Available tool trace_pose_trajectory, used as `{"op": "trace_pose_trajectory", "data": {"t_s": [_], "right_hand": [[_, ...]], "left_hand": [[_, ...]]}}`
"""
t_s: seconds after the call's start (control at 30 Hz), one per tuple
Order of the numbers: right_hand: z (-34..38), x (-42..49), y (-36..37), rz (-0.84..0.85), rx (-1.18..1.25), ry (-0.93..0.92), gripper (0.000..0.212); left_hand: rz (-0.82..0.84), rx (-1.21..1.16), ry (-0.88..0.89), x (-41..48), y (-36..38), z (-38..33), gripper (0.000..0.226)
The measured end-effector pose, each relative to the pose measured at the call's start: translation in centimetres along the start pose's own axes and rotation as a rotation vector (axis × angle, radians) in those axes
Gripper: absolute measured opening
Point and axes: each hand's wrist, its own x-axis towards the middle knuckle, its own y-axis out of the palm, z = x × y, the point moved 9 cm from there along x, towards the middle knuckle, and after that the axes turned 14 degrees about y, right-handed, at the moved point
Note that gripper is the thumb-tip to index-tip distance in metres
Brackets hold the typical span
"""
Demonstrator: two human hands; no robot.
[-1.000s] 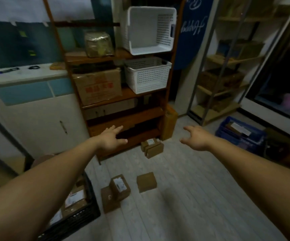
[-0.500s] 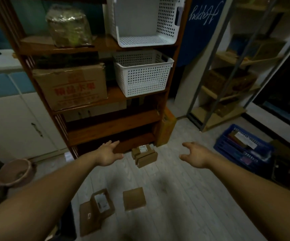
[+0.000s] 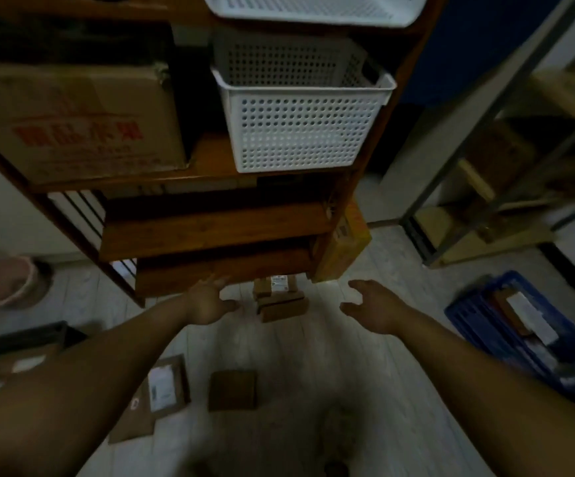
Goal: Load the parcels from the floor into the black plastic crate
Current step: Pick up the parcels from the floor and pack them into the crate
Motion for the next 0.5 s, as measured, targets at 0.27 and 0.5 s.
{"op": "trace_pose_trajectory", "data": {"t_s": [0.27,0.5], "right_hand": [[-3.2,18.1,4.2,0.099,0.025,-0.112,0.05],[-4.9,35.9,18.5,0.142,0.142,-0.122,0.055]], "left_hand": [[-0.013,-0.074,-0.19,12.7,10.6,2.2,0.073],[-0.031,-0.154,-0.222,27.7,21.5,11.7,0.067]]}}
